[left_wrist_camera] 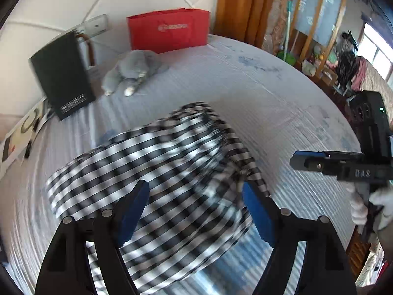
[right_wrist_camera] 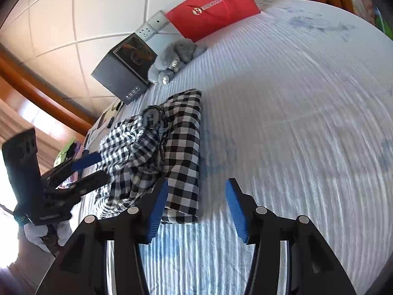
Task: Fold clothes
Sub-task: 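Lower the pants onto the bed and open both tools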
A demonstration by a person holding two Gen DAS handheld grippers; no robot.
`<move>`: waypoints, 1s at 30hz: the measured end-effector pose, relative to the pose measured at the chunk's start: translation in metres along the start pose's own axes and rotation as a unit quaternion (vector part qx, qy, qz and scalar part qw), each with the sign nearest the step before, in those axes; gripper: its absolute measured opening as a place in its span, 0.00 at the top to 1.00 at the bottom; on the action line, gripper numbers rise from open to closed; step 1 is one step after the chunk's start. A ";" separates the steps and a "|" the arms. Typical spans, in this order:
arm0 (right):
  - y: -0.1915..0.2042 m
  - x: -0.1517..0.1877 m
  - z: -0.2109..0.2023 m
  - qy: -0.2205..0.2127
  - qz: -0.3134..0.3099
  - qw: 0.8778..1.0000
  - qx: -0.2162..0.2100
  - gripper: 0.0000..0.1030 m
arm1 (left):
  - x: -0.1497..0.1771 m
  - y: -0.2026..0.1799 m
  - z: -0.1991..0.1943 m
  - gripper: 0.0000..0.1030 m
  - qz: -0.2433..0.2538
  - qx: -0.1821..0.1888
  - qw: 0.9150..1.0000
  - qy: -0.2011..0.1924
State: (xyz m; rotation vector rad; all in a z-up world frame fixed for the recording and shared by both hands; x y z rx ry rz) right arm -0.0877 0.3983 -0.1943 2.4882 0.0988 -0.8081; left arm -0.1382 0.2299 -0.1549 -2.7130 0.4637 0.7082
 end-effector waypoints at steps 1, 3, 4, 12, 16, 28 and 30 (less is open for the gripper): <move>0.001 -0.002 0.000 -0.001 -0.001 1.000 -0.004 0.52 | 0.001 0.016 -0.010 0.23 -0.012 0.001 1.000 -0.006; 0.011 -0.007 0.005 -0.001 -0.007 1.000 -0.017 0.52 | 0.009 0.053 -0.027 0.23 -0.044 -0.007 0.999 -0.015; 0.017 -0.010 0.008 0.000 -0.010 1.000 -0.024 0.52 | 0.013 0.073 -0.029 0.23 -0.068 -0.021 0.997 -0.016; 0.059 -0.039 0.061 0.027 -0.022 0.999 -0.015 0.19 | 0.051 0.198 -0.021 0.23 -0.215 -0.086 0.973 -0.002; 0.061 -0.035 0.102 0.103 -0.032 0.994 0.023 0.83 | 0.058 0.206 -0.010 0.23 -0.230 -0.077 0.970 0.009; 0.025 -0.041 0.044 0.045 -0.012 0.995 0.085 0.40 | 0.025 0.175 0.005 0.25 -0.203 -0.048 0.978 0.002; 0.049 -0.051 0.037 0.021 -0.053 0.997 0.052 0.46 | 0.016 0.164 0.008 0.27 -0.192 -0.043 0.981 0.000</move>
Point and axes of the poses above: each gripper's, at about its wrist camera, not at the fingertips, and z roughly the way its jaws point, y to its left, x to its underside, the point moved 6 cm from there along z, roughly the way its jaws point, and after that the axes turned 14 degrees about -z, right-handed, at the moved point
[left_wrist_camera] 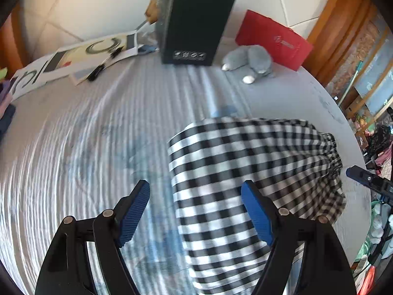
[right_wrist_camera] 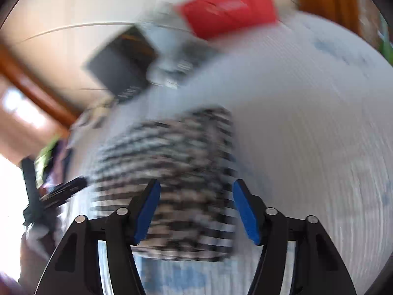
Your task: Fold clothes
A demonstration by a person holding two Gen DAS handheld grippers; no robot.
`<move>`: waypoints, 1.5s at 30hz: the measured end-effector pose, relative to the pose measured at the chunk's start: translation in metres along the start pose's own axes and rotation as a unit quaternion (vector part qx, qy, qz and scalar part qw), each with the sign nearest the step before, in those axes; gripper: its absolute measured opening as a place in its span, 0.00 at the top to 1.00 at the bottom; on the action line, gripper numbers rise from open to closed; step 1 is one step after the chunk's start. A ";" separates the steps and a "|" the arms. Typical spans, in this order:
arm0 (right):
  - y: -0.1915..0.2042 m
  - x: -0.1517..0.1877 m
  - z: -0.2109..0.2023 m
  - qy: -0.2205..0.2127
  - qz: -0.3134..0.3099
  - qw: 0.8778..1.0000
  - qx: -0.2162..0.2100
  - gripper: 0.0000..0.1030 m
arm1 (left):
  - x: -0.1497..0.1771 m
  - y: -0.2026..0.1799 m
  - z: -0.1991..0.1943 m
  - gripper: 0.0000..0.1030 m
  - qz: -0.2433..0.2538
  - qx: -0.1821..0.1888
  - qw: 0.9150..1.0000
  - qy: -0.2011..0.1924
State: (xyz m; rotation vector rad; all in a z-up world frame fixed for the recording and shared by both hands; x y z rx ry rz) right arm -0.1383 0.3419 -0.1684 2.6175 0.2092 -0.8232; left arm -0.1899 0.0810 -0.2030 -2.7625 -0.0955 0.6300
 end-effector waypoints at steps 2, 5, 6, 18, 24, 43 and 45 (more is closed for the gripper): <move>0.016 -0.011 0.007 -0.003 -0.023 0.999 -0.023 0.59 | -0.004 -0.014 0.006 0.30 0.014 0.000 1.000 0.001; 0.021 -0.024 0.031 -0.011 -0.025 0.999 -0.037 0.60 | -0.006 -0.022 0.024 0.31 0.021 -0.012 1.000 0.008; 0.018 -0.028 0.040 -0.010 -0.018 0.999 -0.039 0.60 | -0.007 -0.020 0.032 0.31 0.021 -0.026 0.999 0.009; -0.008 -0.018 0.029 -0.001 -0.019 1.000 -0.021 0.92 | 0.001 -0.008 0.025 0.21 0.002 -0.043 0.999 0.015; 0.037 -0.013 0.049 0.052 -0.107 0.992 -0.037 0.92 | 0.024 -0.017 0.013 0.21 0.033 -0.056 0.998 0.017; -0.025 0.033 0.015 0.032 0.024 0.999 0.009 0.57 | 0.052 0.010 0.004 0.20 0.017 -0.065 0.998 0.019; -0.029 0.041 0.026 0.057 0.030 0.998 0.009 0.57 | 0.059 0.013 0.011 0.20 0.021 -0.076 0.997 0.027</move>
Point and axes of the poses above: each gripper's, at about its wrist camera, not at the fingertips, and z roughly the way its jaws point, y to its left, x to its underside, the point moved 6 cm from there along z, roughly the way its jaws point, and after that the axes turned 14 degrees about -z, right-handed, at the moved point
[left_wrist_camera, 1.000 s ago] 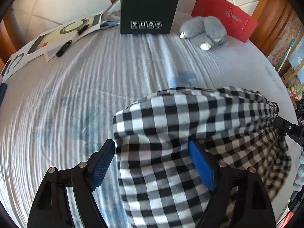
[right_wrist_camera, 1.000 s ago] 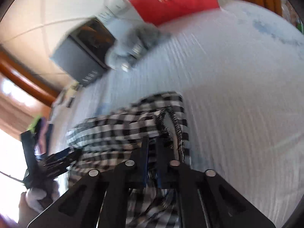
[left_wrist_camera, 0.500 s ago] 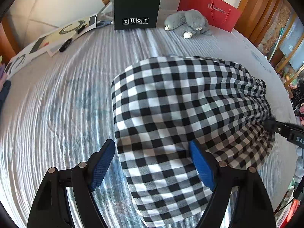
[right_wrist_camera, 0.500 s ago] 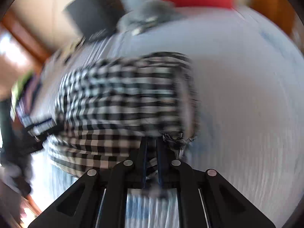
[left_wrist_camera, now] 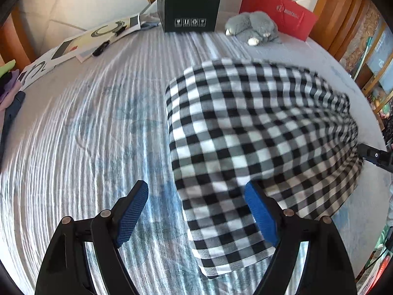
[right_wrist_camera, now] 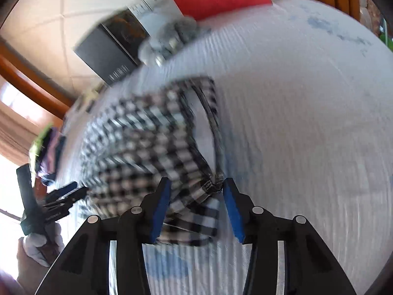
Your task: Fold clothes
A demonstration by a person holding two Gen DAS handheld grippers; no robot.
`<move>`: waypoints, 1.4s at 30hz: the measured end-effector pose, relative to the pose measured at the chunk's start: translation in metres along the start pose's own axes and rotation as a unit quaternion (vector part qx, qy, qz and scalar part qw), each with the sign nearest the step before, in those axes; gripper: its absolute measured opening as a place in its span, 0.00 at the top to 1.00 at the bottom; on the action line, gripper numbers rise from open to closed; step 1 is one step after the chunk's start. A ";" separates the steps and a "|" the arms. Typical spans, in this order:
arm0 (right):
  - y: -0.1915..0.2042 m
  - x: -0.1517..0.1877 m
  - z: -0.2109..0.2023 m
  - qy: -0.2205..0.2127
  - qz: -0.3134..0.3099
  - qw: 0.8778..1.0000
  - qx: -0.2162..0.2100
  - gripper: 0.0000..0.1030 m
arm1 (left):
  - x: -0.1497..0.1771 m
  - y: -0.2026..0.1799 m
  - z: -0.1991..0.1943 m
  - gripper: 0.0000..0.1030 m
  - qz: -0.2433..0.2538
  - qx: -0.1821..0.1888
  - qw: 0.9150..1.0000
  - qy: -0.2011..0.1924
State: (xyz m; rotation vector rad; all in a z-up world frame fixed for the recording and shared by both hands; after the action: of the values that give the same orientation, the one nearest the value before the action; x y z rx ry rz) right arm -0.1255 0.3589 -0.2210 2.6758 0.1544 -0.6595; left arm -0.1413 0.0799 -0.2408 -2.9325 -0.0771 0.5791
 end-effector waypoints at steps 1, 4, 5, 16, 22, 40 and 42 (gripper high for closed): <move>-0.002 0.004 0.004 0.010 0.003 1.000 -0.005 0.57 | 0.003 0.002 0.001 0.20 -0.003 0.001 1.000 0.000; -0.009 0.010 0.000 0.001 0.016 1.000 -0.022 0.48 | 0.007 0.008 -0.003 0.18 -0.015 0.011 1.000 -0.015; -0.010 0.009 -0.003 -0.005 0.020 0.999 -0.027 0.31 | 0.005 0.010 -0.007 0.18 -0.017 0.011 0.999 -0.029; -0.033 -0.009 0.001 -0.028 0.052 0.996 -0.063 0.19 | -0.009 0.027 0.013 0.15 -0.069 0.016 0.997 -0.026; -0.026 -0.014 0.016 -0.016 0.046 0.996 -0.079 0.20 | -0.015 0.030 0.009 0.15 -0.099 0.051 0.993 -0.034; -0.009 -0.018 0.030 -0.017 0.041 0.993 -0.111 0.37 | -0.027 0.007 0.028 0.43 -0.055 0.071 0.996 -0.018; -0.008 -0.018 0.030 -0.018 0.041 0.992 -0.117 0.37 | -0.027 0.006 0.028 0.44 -0.057 0.073 0.996 -0.014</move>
State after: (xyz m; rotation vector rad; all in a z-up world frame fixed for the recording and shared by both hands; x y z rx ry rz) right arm -0.1558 0.3543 -0.2394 2.4312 0.1043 -0.6225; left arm -0.1766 0.0752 -0.2574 -2.7570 -0.1959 0.5822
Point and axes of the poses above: each gripper's, at about its wrist camera, not at the fingertips, and z roughly the way its jaws point, y to its left, x to its underside, the point moved 6 cm from there along z, roughly the way its jaws point, and after that the axes turned 14 degrees about -z, right-handed, at the moved point
